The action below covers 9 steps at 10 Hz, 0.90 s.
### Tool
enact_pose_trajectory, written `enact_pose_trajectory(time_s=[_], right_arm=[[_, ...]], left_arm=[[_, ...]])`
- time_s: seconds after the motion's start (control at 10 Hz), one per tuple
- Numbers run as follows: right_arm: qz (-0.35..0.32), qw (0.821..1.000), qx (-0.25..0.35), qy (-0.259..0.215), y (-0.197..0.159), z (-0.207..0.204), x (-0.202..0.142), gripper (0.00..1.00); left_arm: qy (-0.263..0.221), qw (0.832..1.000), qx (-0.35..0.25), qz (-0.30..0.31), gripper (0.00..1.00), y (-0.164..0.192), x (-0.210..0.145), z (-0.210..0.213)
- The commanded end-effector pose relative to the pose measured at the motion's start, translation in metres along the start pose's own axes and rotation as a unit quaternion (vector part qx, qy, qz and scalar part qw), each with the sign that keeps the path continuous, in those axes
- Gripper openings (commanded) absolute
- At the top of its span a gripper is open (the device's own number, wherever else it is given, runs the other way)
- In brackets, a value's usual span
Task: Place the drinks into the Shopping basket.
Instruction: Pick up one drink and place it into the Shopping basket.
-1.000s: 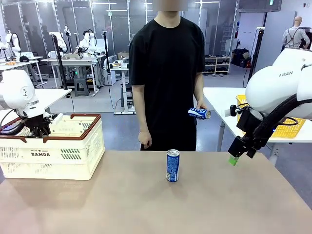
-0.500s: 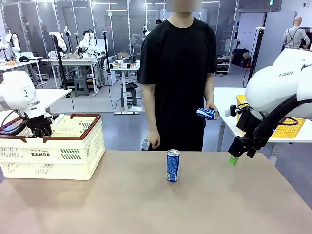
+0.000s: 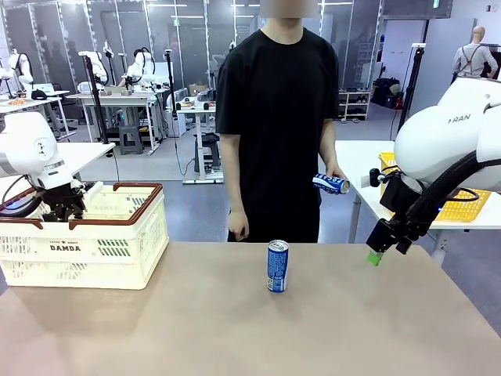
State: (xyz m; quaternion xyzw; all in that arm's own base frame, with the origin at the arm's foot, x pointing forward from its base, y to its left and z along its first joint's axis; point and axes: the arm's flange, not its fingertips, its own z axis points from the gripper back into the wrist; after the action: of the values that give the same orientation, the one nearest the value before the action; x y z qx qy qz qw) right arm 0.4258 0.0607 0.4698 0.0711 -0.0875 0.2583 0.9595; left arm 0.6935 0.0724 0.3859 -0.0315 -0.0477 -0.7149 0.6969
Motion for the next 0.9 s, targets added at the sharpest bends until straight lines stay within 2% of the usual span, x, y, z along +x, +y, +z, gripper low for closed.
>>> enact_pose_trajectory(time_s=[0.0,0.8], right_arm=[[0.004,1.000,-0.003,0.004,-0.001,0.001,0.000,1.00],[0.004,1.000,-0.003,0.004,-0.001,0.001,0.000,1.00]], left_arm=[[-0.010,1.000,0.002,-0.009,1.00,-0.003,-0.003,0.010],[-0.003,0.999,0.023,-0.027,1.00,-0.022,0.005,0.090]])
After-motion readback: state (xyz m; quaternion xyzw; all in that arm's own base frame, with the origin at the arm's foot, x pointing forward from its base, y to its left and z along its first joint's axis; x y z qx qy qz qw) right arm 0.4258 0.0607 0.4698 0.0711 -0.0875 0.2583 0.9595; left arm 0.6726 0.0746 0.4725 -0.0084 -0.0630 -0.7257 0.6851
